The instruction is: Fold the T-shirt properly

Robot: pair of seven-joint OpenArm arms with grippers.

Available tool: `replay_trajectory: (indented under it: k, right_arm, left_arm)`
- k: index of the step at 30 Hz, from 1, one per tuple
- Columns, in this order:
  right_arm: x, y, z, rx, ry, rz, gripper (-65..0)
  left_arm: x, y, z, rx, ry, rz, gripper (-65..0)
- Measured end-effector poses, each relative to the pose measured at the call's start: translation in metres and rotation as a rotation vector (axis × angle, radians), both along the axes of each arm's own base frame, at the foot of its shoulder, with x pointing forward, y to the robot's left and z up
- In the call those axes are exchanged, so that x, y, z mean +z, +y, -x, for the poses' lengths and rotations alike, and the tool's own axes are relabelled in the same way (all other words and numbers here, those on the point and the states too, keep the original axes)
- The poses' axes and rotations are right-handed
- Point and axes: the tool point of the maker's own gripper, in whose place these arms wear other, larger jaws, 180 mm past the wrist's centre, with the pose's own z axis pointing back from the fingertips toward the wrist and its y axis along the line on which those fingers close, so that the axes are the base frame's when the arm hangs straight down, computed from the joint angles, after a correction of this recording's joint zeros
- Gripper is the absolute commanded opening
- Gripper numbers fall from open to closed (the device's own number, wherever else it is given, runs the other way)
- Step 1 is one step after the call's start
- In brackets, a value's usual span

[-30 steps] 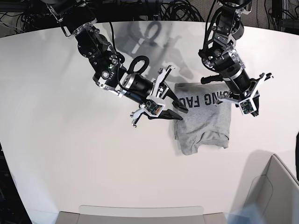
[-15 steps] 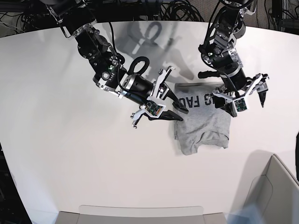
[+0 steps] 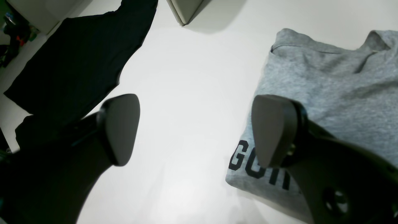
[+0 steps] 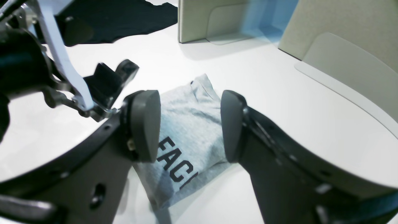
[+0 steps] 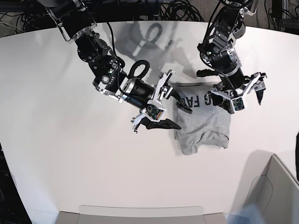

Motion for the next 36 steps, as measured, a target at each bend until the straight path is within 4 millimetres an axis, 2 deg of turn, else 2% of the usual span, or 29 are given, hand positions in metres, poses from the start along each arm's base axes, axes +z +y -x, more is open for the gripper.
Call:
replay_trajectory:
  k: [5,7,9,12,13,14,18,21,23,26,29,30,32,34,36]
  right_arm:
    - [0.001,0.000,-0.001,0.000,-0.004,0.000,-34.3]
    - [0.001,0.000,-0.001,-0.001,-0.003,-0.001,-37.9]
    - [0.000,-0.002,-0.001,-0.006,0.000,0.000,-47.5]
    - [-0.002,-0.010,-0.004,-0.038,0.018,-0.018,-64.4]
    - [-0.003,-0.015,-0.007,-0.060,0.024,-0.021,-65.0]
    - [-0.004,-0.019,-0.009,-0.080,0.031,-0.028,-65.0]
    - [0.002,-0.039,-0.020,-0.171,0.041,-0.063,-65.0]
    - [-0.001,-0.054,-0.017,-0.216,0.079,-0.012,-65.0]
    - [-0.002,-0.069,-0.011,-0.257,0.098,0.029,-65.0]
    - [0.005,-0.092,-0.003,-0.319,0.106,0.083,-65.0]
    - [0.008,-0.108,0.012,-0.362,0.130,0.116,-65.0]
    - [0.004,-0.114,0.017,-0.381,0.150,0.110,-65.0]
    - [-0.018,-0.131,0.026,-0.423,0.215,0.154,-65.0]
    - [-0.037,-0.149,0.039,-0.472,0.279,0.182,-65.0]
    - [-0.055,-0.159,0.055,-0.486,0.333,0.215,-65.0]
  left_arm:
    - [0.001,0.002,0.000,-0.003,0.001,-0.010,-13.0]
    - [0.001,0.002,0.000,-0.002,0.001,-0.010,-19.3]
    - [0.001,0.002,0.000,-0.003,0.000,-0.010,-32.8]
    - [0.001,0.003,0.000,0.000,0.000,-0.009,-56.6]
    - [0.001,0.003,0.000,0.002,0.001,-0.007,-63.2]
    - [0.002,0.004,0.000,0.003,-0.002,-0.012,-65.0]
    - [0.001,0.004,0.000,0.004,0.000,-0.008,-65.0]
    - [0.004,0.004,0.000,0.004,-0.005,0.000,-65.0]
    - [0.014,0.006,0.004,0.008,-0.029,0.027,-65.0]
    - [0.018,0.025,0.018,0.040,-0.042,0.064,-65.0]
    - [0.001,0.053,0.034,0.084,0.051,0.132,-65.0]
    - [0.001,0.065,0.041,0.123,0.052,0.131,-65.0]
    - [0.000,0.078,0.048,0.133,0.070,0.130,-65.0]
    - [-0.004,0.078,0.053,0.116,0.092,0.144,-65.0]
    - [-0.019,0.073,0.063,0.086,0.151,0.177,-65.0]
